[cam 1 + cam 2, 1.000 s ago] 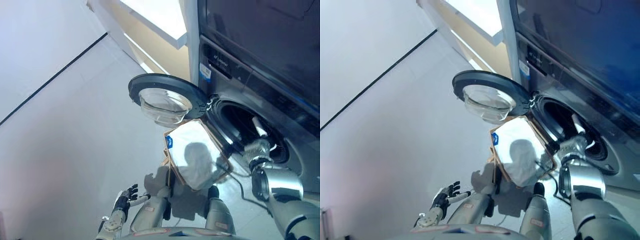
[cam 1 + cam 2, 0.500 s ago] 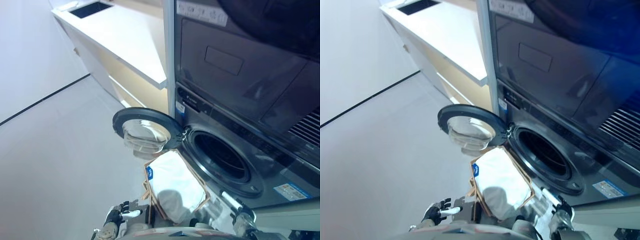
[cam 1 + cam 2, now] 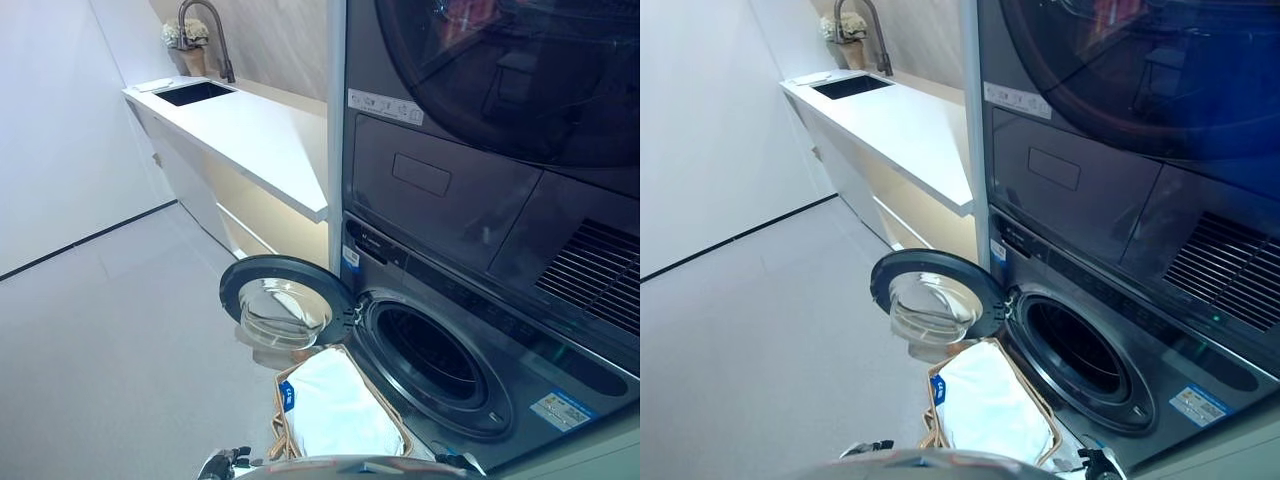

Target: Put the clothes in the basket into the washing machine.

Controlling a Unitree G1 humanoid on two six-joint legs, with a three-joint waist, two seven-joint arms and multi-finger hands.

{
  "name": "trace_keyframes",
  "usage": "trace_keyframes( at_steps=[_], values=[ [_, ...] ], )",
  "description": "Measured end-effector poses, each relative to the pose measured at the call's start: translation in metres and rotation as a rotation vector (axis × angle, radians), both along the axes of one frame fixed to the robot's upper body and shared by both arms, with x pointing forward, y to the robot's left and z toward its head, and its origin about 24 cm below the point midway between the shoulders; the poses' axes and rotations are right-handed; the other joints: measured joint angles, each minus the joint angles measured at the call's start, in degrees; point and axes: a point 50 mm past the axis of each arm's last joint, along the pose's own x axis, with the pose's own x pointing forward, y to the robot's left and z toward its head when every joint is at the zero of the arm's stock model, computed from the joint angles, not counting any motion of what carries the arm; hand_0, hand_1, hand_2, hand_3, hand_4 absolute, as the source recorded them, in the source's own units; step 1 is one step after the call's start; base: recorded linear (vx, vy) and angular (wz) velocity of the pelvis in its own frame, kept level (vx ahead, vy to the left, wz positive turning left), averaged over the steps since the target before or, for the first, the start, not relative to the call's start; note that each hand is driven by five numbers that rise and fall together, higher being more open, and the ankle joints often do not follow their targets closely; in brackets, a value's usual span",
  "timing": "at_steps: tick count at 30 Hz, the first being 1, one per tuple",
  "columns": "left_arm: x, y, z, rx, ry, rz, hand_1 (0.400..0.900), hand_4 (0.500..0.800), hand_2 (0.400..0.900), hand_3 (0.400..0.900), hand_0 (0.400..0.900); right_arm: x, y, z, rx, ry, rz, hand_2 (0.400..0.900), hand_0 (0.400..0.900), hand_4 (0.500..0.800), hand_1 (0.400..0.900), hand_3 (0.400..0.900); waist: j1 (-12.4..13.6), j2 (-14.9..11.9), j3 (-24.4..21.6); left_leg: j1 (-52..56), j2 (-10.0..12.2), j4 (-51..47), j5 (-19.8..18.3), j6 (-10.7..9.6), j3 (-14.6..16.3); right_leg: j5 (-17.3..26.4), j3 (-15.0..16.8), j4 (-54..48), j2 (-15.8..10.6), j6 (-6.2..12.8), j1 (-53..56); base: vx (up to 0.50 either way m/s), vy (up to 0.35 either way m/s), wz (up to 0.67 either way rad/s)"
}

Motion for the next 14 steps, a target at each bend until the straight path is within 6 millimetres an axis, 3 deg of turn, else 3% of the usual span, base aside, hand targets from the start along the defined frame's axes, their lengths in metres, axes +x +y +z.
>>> trace_keyframes(
  at_steps=[14],
  values=[
    [-0.0011, 0.0053, 0.0007, 0.004, 0.012, -0.037, 0.900, 0.800, 0.900, 0.900, 0.900, -0.0089, 0.0013, -0.0012, 0.032, 0.028, 0.001, 0.900, 0.900, 0.800, 0.900, 0.900, -0.1, -1.3, -0.3, 1.7, 0.0, -0.1, -0.5, -0.2, 0.0, 0.8, -0.1, -3.2, 0.3, 0.40, 3.2, -0.02, -0.010, 0.02]
  ],
)
